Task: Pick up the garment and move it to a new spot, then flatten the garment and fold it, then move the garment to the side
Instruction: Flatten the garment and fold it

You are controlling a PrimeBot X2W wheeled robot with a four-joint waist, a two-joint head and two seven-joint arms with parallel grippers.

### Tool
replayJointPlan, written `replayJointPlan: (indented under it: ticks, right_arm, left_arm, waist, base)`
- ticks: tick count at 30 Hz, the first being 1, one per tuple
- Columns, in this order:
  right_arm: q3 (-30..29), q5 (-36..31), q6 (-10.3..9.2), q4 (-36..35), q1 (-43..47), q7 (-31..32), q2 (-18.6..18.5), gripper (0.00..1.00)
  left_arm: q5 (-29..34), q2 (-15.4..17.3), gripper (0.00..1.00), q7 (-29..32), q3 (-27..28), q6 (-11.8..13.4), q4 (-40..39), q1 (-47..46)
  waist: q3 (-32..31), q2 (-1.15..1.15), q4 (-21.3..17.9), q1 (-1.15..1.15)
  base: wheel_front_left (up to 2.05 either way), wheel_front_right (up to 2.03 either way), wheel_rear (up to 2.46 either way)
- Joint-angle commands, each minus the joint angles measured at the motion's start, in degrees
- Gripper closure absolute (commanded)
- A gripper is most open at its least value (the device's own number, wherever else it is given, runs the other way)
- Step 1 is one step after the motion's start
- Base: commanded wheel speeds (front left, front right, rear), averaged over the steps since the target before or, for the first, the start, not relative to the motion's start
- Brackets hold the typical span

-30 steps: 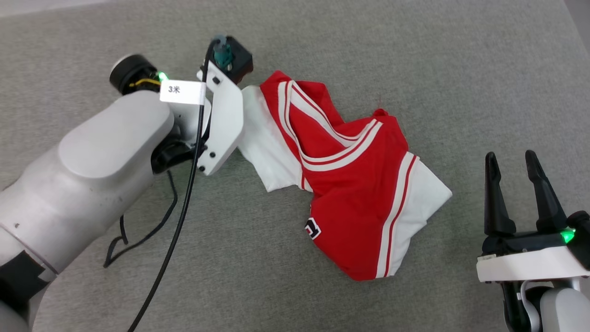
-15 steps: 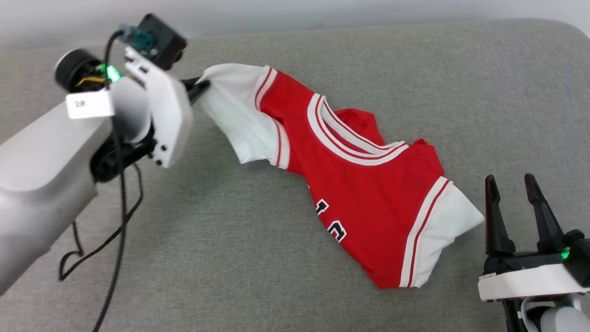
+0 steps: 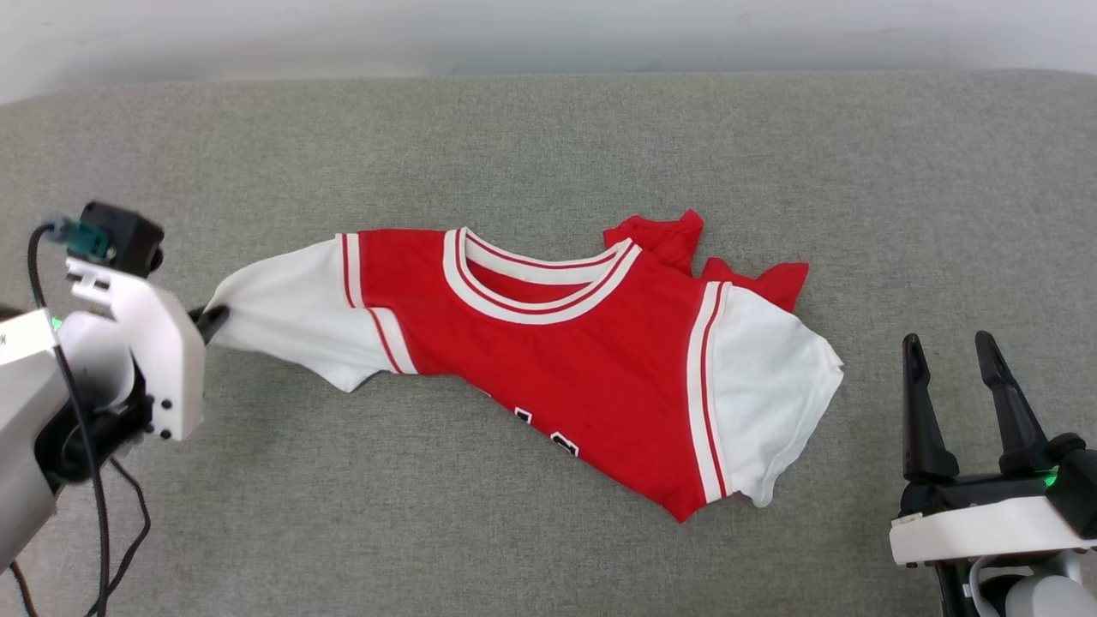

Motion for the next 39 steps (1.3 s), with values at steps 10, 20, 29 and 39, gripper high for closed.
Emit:
replayJointPlan:
  ticks: [10,20,29,39]
  right_arm:
    - [-0.01,-0.38,-0.04,0.23,-0.76,-0.12,0.10,0.00]
    - [-1.54,-0.70,-0.04,0.68,-0.25,-0.12,0.10,0.00]
    - [-4.16,-5.97,-0.04,-1.79,-0.78,-0.11,0.10,0.00]
    - [-1.47,-11.14,-0.04,0.00,-5.10,-0.05,-4.95,0.00]
  left_arm:
    - [-5.86,0.16,1.00,0.30,-0.34,-0.29,7.86,7.95]
    - [-6.17,-6.34,0.00,-2.60,-0.80,-2.34,14.58,9.29]
    - [-0.54,-7.76,0.00,-16.19,0.38,0.48,15.13,8.00]
    - [2.52,-7.01,0.00,-26.55,2.76,6.73,8.18,10.20]
  waist:
    - [1.42,0.00,-0.70,0.00]
    - [-0.60,0.00,-0.05,0.00]
    - [-5.27,0.00,1.66,0.00]
    - [-7.73,0.00,3.21,0.00]
  base:
    - [0.00,0.00,0.00]
    - [0.00,0.00,0.00]
    - [0.00,0.00,0.00]
    - [0.00,0.00,0.00]
